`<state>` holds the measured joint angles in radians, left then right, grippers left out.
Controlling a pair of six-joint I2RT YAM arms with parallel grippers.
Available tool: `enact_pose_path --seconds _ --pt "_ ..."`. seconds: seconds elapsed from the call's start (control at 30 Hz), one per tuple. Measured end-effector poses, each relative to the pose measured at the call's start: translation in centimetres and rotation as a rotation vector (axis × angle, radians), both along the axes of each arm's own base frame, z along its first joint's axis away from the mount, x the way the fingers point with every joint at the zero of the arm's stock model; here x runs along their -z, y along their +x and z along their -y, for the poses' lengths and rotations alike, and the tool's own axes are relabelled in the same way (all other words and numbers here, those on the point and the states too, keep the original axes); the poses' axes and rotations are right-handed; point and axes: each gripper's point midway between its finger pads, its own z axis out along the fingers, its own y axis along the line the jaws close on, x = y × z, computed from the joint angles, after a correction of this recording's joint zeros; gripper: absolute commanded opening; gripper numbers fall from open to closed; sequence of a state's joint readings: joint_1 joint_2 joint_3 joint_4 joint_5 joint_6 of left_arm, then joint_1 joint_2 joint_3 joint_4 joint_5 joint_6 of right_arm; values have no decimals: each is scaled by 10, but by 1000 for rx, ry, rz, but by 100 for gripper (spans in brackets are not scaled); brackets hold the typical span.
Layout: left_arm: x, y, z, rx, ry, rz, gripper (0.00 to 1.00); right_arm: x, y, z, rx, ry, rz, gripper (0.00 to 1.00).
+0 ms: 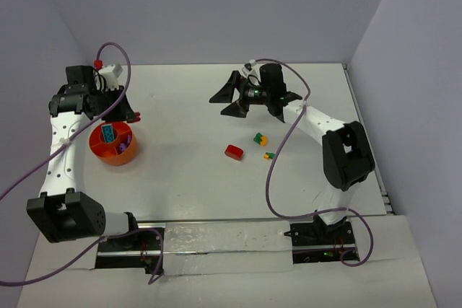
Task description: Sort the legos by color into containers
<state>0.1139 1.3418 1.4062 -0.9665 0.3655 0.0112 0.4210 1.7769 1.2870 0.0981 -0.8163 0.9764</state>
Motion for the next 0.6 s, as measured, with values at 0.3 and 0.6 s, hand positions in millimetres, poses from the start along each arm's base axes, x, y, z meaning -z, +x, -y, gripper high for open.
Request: enact_pose_path --seconds 0.3,0.6 --pt "14 -3 -40 -332 83 -114 2 -10 -3 18 7 -142 178 100" --pt "28 6 -60 -454 136 -161 0 3 -5 24 0 -202 184 100"
